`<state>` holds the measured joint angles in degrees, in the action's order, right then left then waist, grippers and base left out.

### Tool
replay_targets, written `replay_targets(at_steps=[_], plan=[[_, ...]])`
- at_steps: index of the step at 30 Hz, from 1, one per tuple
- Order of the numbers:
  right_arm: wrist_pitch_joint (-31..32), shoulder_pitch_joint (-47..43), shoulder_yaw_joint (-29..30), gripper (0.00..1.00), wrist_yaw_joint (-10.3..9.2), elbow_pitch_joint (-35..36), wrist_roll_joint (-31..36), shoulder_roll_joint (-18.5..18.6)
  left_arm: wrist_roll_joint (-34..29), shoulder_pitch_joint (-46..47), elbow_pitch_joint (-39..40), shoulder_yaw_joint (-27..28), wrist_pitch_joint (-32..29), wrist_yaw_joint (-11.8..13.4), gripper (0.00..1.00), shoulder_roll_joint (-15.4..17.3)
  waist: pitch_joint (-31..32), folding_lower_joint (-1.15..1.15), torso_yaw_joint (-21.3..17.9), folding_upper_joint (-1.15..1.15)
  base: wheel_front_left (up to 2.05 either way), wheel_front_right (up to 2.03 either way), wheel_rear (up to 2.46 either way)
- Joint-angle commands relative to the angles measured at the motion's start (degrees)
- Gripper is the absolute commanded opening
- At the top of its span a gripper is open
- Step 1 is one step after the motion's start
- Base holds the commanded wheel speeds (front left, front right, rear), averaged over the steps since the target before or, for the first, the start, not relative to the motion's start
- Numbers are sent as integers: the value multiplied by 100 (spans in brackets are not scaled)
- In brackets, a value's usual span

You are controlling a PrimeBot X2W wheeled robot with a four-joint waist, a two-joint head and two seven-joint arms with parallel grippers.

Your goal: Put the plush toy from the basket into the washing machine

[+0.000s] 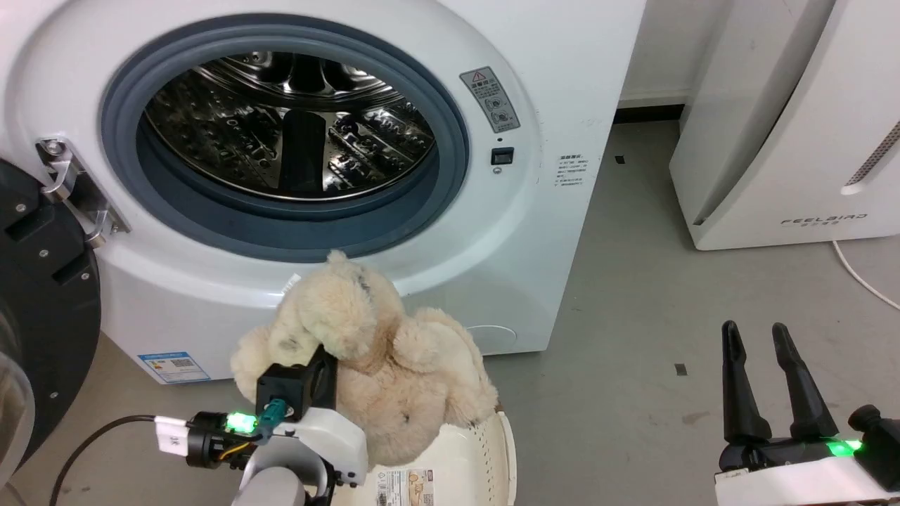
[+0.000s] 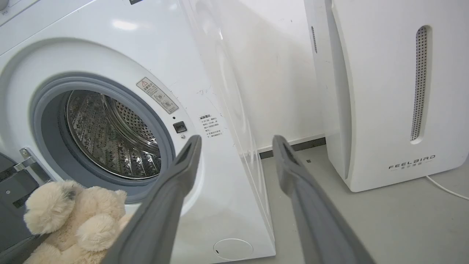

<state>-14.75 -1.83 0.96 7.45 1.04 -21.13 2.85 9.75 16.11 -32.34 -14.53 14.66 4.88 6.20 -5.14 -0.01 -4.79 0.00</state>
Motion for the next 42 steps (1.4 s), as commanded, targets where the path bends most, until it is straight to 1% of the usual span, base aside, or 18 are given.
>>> replay_targets(at_steps=[1, 10, 17, 19, 22, 30, 42], plan=[[-25, -74, -17, 100, 3, 17, 15, 3, -33, 25, 74, 92, 33, -10, 0, -24, -14, 1, -25, 0, 0, 0, 0], [-25, -4, -27, 100, 3, 58, -17, 3, -88, 543, -18, 574, 33, -67, 0, -77, -261, 1, -240, 0, 0, 0, 0], [-25, 149, 5, 100, 3, 81, -30, 3, -130, 1072, -156, 934, 34, -99, 0, -6, -544, 1, -437, 0, 0, 0, 0], [-25, 234, -11, 100, 3, 98, -45, 3, -150, 1362, -290, 1121, 34, -109, 0, 90, -710, 1, -557, 0, 0, 0, 0], [-25, 291, -23, 100, 3, 118, -59, 3, -165, 1567, -395, 1238, 34, -116, 0, 164, -833, 1, -635, 0, 0, 0, 0], [-25, 523, -22, 100, 3, 173, -126, 3, -245, 2529, -769, 1594, 34, -123, 0, 509, -1361, 1, -907, 0, 0, 0, 0], [-25, 993, -105, 100, 3, 299, -391, 3, -314, 4317, -1461, 1842, 34, -74, 0, 1107, -2485, 1, -1318, 0, 0, 0, 0]])
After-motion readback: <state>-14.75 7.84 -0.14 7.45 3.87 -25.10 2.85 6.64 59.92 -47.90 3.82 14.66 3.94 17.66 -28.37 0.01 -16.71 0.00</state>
